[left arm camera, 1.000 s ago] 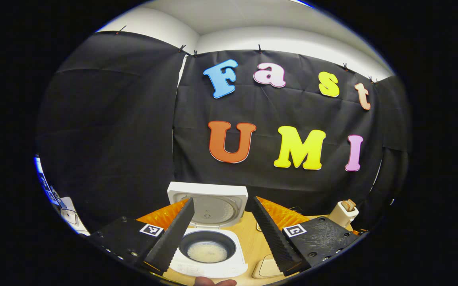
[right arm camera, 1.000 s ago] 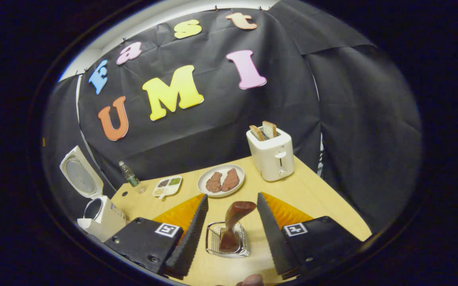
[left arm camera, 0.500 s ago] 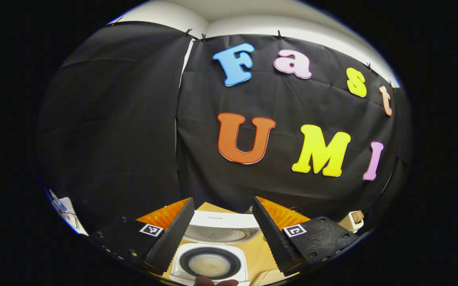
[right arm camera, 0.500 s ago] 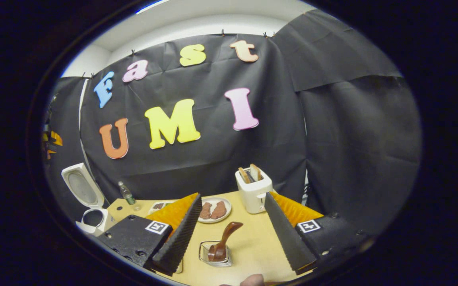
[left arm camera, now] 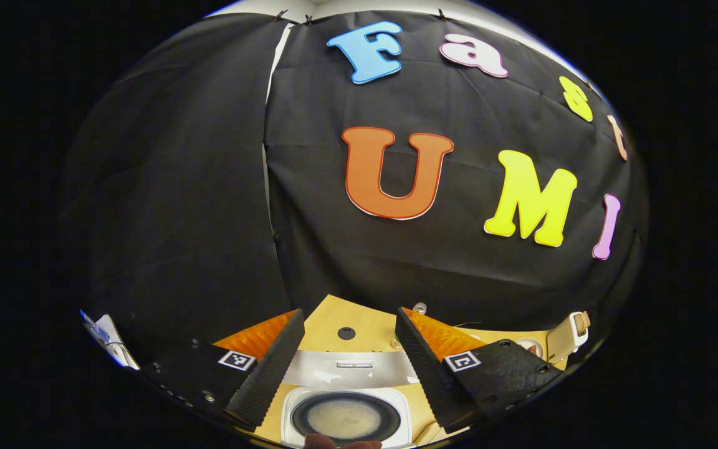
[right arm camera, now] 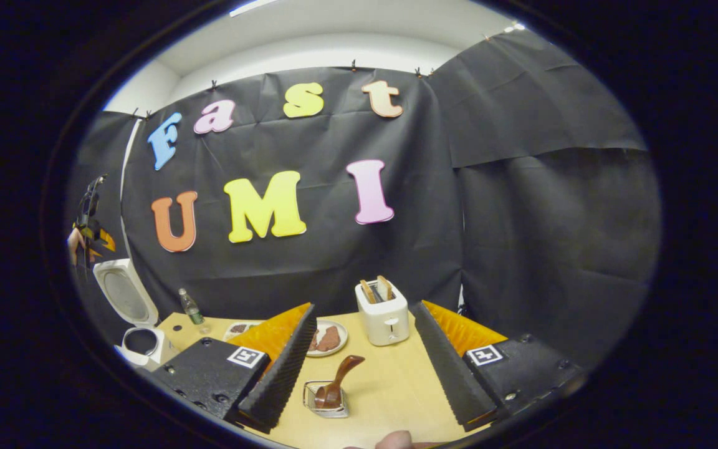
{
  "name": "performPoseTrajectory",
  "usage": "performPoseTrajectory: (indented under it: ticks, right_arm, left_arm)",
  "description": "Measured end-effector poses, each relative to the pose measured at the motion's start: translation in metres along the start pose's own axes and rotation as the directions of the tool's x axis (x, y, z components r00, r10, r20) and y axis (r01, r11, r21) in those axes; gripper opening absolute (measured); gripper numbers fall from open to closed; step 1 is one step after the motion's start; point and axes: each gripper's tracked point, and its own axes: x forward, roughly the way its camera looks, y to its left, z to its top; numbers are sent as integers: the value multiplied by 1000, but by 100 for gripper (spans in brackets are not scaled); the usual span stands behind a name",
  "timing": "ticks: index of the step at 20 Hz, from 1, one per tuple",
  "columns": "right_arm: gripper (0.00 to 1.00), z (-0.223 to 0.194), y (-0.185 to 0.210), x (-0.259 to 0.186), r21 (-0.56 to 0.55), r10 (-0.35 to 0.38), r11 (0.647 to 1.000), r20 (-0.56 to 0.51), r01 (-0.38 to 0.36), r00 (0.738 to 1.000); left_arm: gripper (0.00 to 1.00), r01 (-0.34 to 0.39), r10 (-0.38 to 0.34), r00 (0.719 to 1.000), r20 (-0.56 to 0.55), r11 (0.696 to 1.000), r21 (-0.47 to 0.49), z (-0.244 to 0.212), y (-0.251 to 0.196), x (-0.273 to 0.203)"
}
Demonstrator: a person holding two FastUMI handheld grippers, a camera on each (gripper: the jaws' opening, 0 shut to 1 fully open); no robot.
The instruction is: Close the left gripper, press the button to open the rice cooker; take a wooden spoon from the chopstick holder with the right hand, scoop a spoonful of rice and pour it into the rice cooker, then put the wooden spoon back into the chopstick holder.
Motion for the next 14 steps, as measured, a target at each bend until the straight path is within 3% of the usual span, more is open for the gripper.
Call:
performPoseTrajectory:
  ticks: [1, 2, 3, 7, 8, 9, 11, 12, 13, 14]
  right_arm:
    - [100, 1, 4, 0, -4, 9, 1000, 0, -9, 1000]
    - [96, 2, 10, -1, -6, 18, 1000, 3, -18, 1000]
    - [100, 2, 15, -1, -6, 28, 1000, 2, -28, 1000]
    - [100, 5, 22, -1, 0, 46, 999, 10, -46, 999]
    - [95, 7, 22, -1, 6, 50, 999, 15, -50, 999]
    - [100, 11, 24, -1, 13, 57, 998, 22, -57, 998]
    - [100, 14, 27, -1, 14, 69, 998, 34, -69, 997]
    - [95, 12, 28, 0, 18, 77, 997, 31, -77, 997]
    - [100, 9, 32, -1, 24, 90, 996, 24, -91, 996]
    - [95, 7, 35, -1, 29, 104, 994, 17, -105, 994]
  left_arm:
    - [94, 3, -3, 1000, -10, 1000, 8, -3, 0, 2]
    - [94, 7, -7, 1000, -27, 1000, 11, -9, -1, 4]
    - [94, 16, -15, 999, -48, 1000, 11, -16, -2, 5]
    - [96, 31, -30, 996, -79, 999, 13, -26, -1, 1]
    - [97, 37, -36, 996, -84, 999, 12, -28, -1, -3]
    - [97, 43, -42, 995, -90, 999, 10, -30, -2, -6]
    - [100, 51, -49, 994, -95, 999, 20, -38, -4, -16]
    - [97, 51, -48, 994, -102, 998, 28, -43, -4, -22]
    - [97, 52, -48, 993, -112, 998, 32, -51, -4, -29]
    - [97, 64, -60, 990, -131, 998, 26, -60, -6, -37]
